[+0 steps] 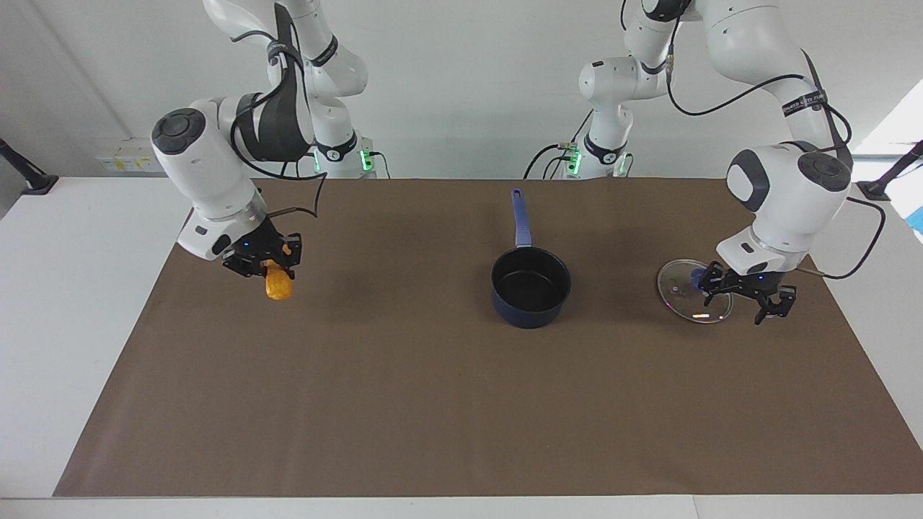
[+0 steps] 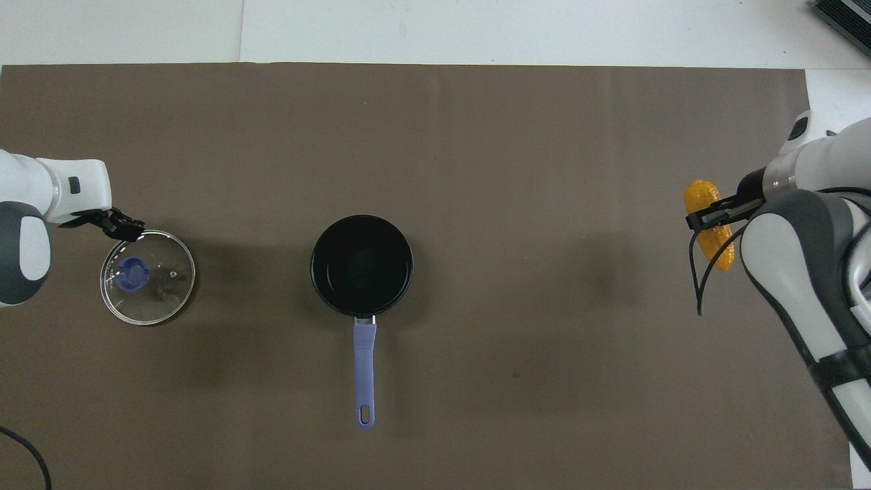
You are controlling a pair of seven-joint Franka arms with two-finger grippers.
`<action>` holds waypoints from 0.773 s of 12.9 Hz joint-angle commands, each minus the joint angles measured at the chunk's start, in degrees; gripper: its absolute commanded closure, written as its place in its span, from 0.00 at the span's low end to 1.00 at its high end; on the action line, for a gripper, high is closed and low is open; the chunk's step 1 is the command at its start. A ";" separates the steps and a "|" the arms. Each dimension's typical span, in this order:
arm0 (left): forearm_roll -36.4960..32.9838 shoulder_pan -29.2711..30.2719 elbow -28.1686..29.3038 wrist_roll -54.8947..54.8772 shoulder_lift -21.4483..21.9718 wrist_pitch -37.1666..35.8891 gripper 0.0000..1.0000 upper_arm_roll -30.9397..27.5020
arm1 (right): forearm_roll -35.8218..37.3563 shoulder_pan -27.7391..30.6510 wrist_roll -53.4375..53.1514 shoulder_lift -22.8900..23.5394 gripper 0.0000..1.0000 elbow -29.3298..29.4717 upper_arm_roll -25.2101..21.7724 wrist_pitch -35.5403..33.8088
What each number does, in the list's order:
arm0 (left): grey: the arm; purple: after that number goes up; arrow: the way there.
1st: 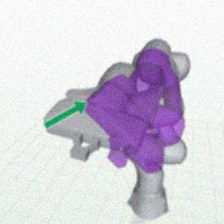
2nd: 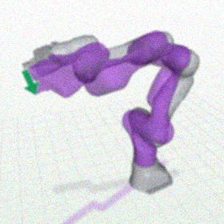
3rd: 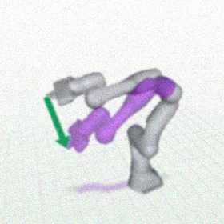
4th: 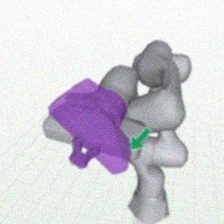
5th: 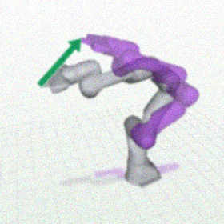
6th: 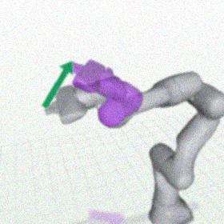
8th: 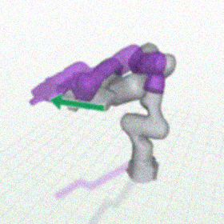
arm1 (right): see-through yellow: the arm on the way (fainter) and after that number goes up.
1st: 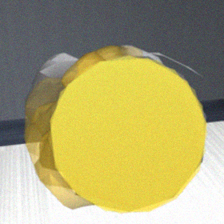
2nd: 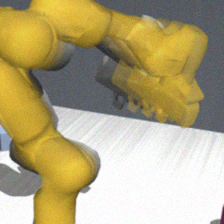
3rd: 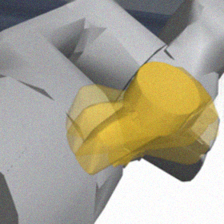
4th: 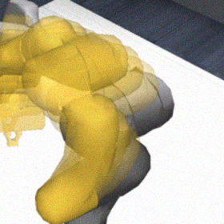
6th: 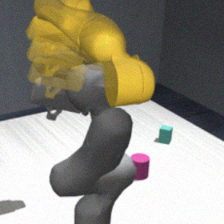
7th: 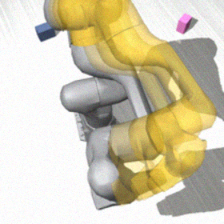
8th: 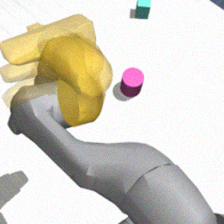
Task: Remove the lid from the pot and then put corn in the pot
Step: 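Set the lid down with the left gripper while the right gripper lifts corn, then carry the corn with the right gripper over the open pot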
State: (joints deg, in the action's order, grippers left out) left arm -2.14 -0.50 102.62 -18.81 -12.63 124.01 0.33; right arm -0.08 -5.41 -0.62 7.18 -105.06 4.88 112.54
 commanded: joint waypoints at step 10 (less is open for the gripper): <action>2.58 -0.29 -11.57 19.05 7.77 -27.23 0.00 -1.39 | 0.70 -22.09 -34.70 6.96 1.00 9.84 0.39 -0.13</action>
State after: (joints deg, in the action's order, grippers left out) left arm -0.07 -0.80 90.28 -2.09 -7.95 99.60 -1.13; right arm 0.43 -26.70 -32.80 9.71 -101.64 5.40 112.91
